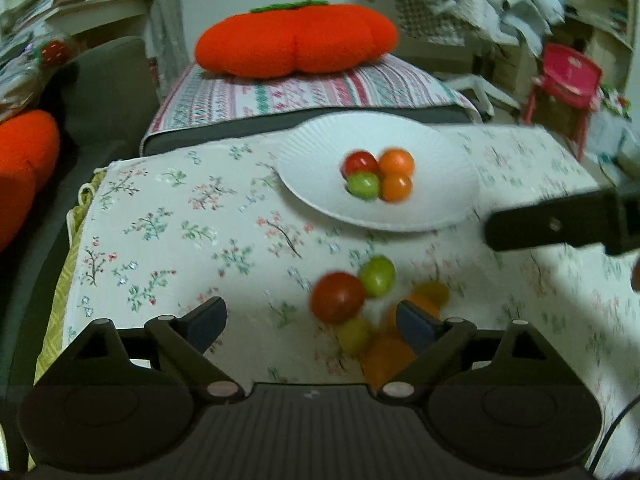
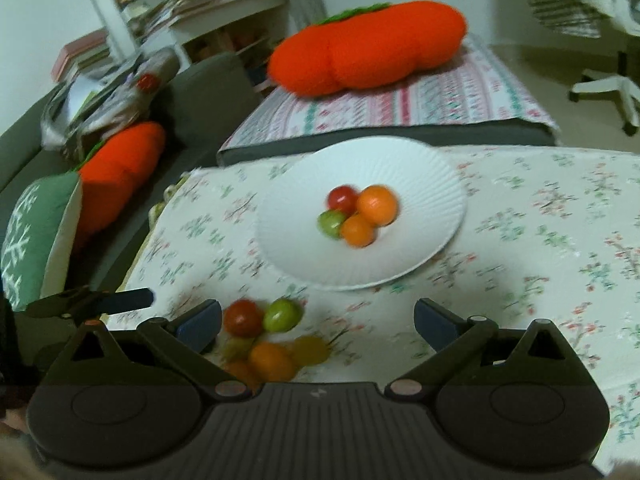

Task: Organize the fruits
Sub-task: 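Move both tools back toward the remaining fruit, then grasp an orange tomato with the right tool while the left grasps another orange tomato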

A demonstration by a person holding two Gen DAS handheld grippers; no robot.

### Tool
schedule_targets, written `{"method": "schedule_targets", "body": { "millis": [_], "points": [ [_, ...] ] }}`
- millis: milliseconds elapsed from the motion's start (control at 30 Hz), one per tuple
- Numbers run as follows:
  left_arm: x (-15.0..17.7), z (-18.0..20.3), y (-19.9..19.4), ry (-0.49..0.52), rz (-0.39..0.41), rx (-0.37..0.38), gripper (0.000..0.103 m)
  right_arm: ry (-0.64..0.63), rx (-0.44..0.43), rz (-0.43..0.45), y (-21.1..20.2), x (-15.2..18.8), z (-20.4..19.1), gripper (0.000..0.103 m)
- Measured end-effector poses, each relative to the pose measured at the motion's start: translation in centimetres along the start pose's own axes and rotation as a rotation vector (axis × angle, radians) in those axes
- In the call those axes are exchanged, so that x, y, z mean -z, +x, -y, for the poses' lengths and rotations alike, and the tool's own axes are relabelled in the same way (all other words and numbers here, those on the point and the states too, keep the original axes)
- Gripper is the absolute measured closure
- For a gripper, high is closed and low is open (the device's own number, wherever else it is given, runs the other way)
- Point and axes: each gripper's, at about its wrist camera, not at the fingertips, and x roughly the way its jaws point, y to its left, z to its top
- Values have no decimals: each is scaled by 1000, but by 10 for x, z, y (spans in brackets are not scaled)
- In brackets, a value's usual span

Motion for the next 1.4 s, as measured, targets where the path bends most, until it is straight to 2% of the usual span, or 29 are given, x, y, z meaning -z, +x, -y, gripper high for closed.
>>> {"method": "schedule_targets", "body": {
  "millis": [167,300,433,633,700,800,933,1167,1267,1400],
  "points": [
    [14,13,4,42,-39,48,27,-58,-19,-47,7,8,-14,1],
    [18,13,10,43,-50,38,28,-86,-7,-69,11,11,-18,1],
    [20,11,18,3,-77,69,35,-72,3,-98,17,13,-15,1],
    [25,12,24,-33,-97,101,56,-26,-17,-156,27,20,-14,9],
    [25,12,26,-46,-98,127,76,-20,-28,-160,29,22,-14,13],
    [25,13,26,-48,-101,135,96,-17,-35,-163,33,23,-16,19],
    [24,10,26,-63,-106,136,96,7,-56,-171,40,25,-14,29],
    [21,7,23,-83,-107,142,96,32,-79,-174,51,28,-16,40],
    [22,7,24,-82,-115,142,96,31,-86,-169,53,30,-19,49],
    [22,5,25,-87,-120,144,96,8,-78,-163,56,31,-20,67]
  ]
}}
